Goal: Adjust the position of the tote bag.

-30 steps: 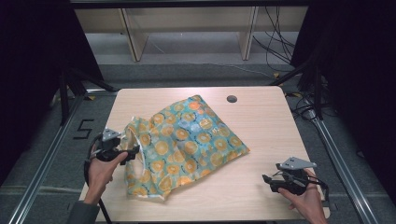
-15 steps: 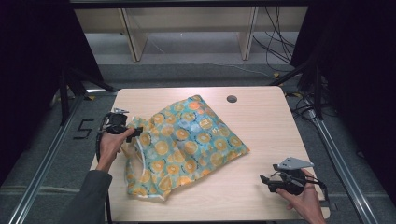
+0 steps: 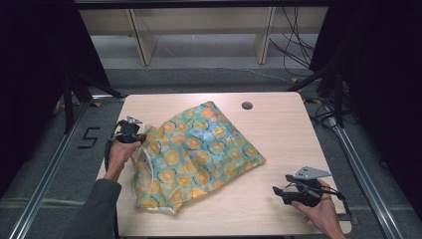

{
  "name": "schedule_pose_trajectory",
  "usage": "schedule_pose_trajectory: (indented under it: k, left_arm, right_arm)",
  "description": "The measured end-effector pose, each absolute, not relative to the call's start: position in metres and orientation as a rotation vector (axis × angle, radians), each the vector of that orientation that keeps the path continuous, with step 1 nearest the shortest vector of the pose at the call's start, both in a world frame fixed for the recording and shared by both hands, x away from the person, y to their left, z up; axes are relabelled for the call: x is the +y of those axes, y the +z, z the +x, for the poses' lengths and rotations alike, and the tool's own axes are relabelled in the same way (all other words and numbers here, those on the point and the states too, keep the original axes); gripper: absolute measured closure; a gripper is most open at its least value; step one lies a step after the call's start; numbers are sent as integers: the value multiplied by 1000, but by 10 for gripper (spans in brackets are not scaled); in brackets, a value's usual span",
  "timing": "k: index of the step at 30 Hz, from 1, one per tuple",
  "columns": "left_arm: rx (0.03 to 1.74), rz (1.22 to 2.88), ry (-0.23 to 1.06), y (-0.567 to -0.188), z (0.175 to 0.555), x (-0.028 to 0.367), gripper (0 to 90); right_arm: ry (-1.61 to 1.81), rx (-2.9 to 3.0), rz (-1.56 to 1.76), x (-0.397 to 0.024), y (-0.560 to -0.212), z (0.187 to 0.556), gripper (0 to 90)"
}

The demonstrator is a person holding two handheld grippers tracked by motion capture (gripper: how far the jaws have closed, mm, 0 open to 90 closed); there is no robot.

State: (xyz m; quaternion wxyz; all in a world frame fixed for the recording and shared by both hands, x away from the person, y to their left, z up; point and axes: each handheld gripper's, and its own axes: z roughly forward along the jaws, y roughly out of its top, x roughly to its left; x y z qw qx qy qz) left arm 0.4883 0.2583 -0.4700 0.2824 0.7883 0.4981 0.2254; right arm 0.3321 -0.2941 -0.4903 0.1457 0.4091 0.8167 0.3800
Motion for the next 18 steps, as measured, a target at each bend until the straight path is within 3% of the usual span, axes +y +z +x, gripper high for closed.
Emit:
schedule_pose_trajectory:
  k: [4, 8, 10, 11, 13, 18]
  left_arm:
    - [1280, 2091, 554, -470, 468, 260, 872]
    - [1230, 2115, 530, -471, 447, 258, 878]
    - [1208, 2119, 511, -470, 439, 260, 881]
    - [1188, 2114, 510, -469, 432, 259, 882]
    - [1168, 2136, 501, -469, 429, 259, 883]
    - [1108, 2166, 471, -467, 419, 251, 884]
  right_arm:
    - [1039, 2380, 1093, -284, -489, 339, 362]
    - [1039, 2406, 1056, -265, -484, 351, 516]
    - [1066, 2418, 1054, -263, -486, 355, 544]
    - [1033, 2438, 1027, -257, -486, 362, 645]
    - [1044, 2450, 987, -249, -485, 368, 732]
    - [1055, 2478, 972, -231, -493, 383, 811]
